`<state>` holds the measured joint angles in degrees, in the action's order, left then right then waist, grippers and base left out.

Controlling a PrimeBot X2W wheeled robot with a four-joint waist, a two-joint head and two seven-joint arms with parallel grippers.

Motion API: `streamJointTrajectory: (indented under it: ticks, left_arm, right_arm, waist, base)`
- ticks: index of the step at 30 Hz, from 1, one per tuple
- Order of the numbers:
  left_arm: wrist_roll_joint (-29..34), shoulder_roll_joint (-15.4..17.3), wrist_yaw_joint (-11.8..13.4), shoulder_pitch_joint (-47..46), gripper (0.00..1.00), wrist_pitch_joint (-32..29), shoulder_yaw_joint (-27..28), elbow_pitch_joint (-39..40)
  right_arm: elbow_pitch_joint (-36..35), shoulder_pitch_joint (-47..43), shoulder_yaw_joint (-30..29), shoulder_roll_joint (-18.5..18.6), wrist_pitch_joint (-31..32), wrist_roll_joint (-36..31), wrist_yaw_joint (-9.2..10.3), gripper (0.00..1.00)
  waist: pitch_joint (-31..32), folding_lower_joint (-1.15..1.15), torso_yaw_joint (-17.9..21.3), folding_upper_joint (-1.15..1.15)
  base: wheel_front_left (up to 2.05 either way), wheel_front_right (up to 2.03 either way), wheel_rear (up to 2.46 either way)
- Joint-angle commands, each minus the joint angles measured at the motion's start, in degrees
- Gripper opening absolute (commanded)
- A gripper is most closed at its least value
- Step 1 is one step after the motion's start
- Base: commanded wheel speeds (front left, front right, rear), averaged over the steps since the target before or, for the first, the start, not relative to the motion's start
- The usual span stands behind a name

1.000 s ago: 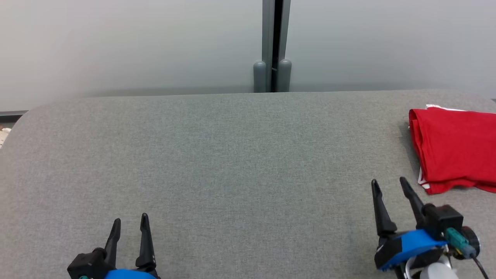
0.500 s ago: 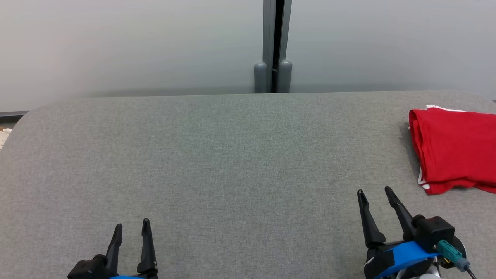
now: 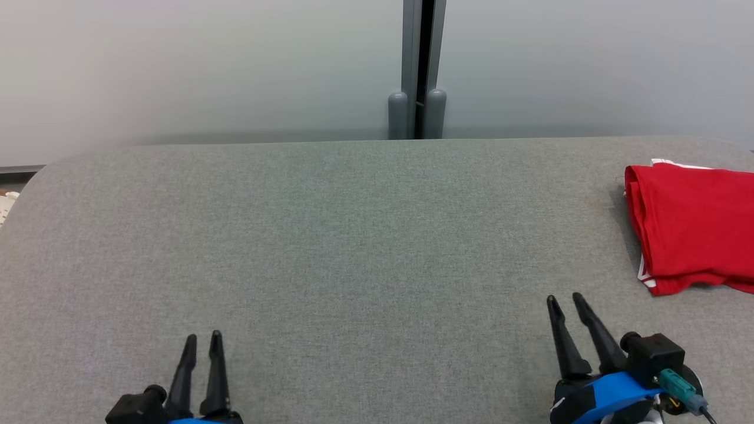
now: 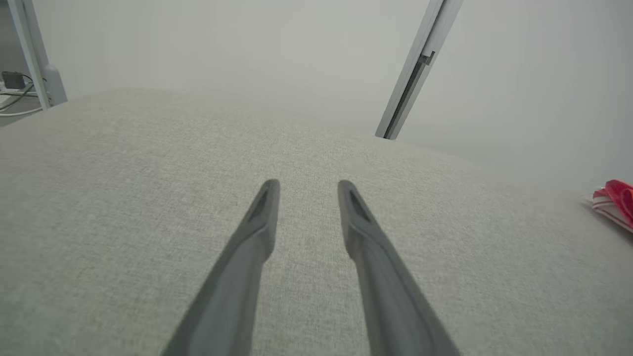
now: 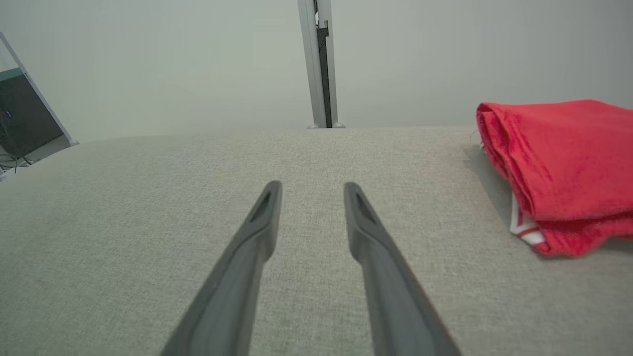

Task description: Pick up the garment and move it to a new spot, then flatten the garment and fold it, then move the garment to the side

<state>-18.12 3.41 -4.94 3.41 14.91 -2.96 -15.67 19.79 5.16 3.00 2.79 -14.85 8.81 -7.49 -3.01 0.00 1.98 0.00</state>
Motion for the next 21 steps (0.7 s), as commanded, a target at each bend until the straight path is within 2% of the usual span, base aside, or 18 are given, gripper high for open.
streamJointTrajectory:
  ticks: [1,5,21]
  left_arm:
    - [-0.2,-0.2,0.0,0.3,0.0,-0.2,0.0,-0.8]
    - [-2.0,-0.2,-0.1,0.2,0.0,-0.8,0.4,-1.5]
    - [-17.3,-0.3,-0.6,-2.0,0.0,-5.2,2.3,-0.7]
  right_arm:
    - [0.7,-0.2,0.1,0.0,0.2,0.2,0.0,0.0]
    - [1.2,-0.4,-0.1,-0.1,0.7,2.2,0.0,0.0]
    - [-0.4,0.0,-2.1,0.0,5.1,19.4,0.0,0.0]
  waist:
    - [0.0,0.0,0.0,0.0]
    - [0.0,0.0,0.0,0.0]
    - [0.4,0.0,-0.3,0.0]
  base:
    - [0.0,0.0,0.0]
    - [0.0,0.0,0.0]
    - [0.0,0.0,0.0]
